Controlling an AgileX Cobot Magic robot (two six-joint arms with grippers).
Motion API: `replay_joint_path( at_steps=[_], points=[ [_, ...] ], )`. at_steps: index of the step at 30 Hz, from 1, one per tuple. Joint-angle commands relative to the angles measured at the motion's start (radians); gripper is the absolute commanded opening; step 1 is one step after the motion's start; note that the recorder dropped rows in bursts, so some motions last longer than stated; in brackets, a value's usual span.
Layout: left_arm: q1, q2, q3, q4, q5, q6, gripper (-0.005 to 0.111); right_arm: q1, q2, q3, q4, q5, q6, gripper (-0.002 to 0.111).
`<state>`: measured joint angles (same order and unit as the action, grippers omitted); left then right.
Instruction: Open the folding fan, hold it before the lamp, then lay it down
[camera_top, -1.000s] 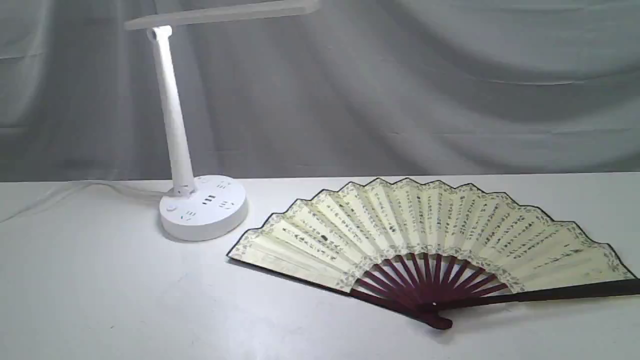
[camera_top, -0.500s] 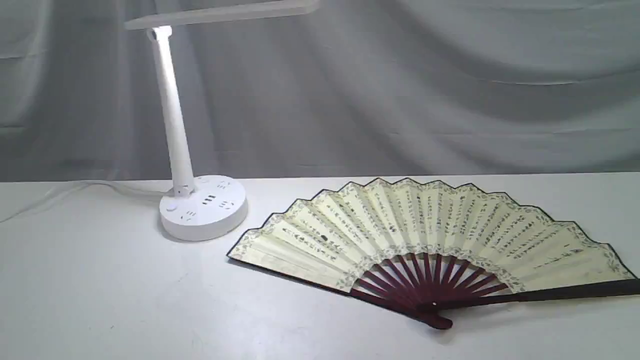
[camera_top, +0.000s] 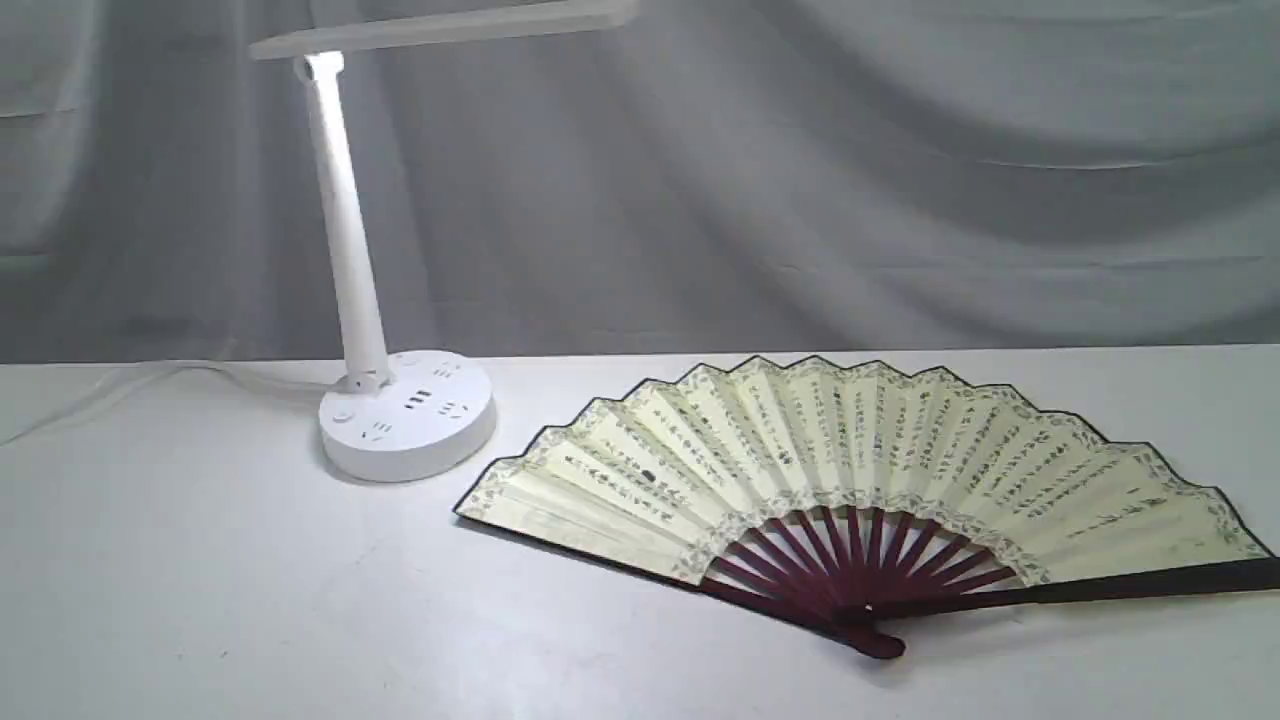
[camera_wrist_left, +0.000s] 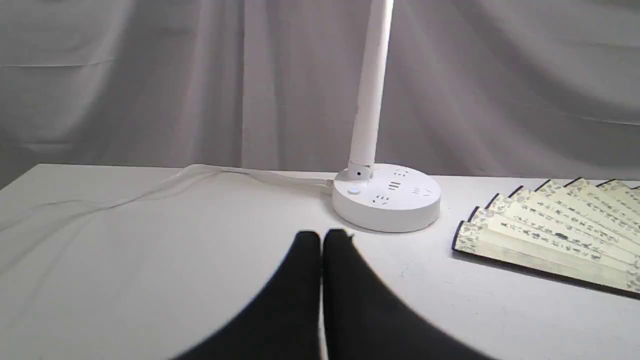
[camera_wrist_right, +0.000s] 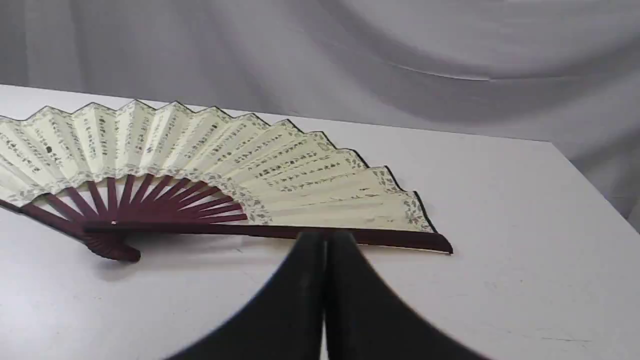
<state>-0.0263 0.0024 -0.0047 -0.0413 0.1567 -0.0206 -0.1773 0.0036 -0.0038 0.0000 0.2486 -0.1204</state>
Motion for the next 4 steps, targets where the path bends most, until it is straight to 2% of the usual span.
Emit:
replay_joint_path(
  at_steps=[1,4],
  points=[
    [0.001,-0.002,0.005,-0.004,0.000,-0.004,0.000,0.005,-0.004,0.004,0.011,-0.004,0.001,0.000],
    [0.001,-0.002,0.005,-0.004,0.000,-0.004,0.000,0.005,-0.004,0.004,0.011,-0.004,0.001,0.000]
  ],
)
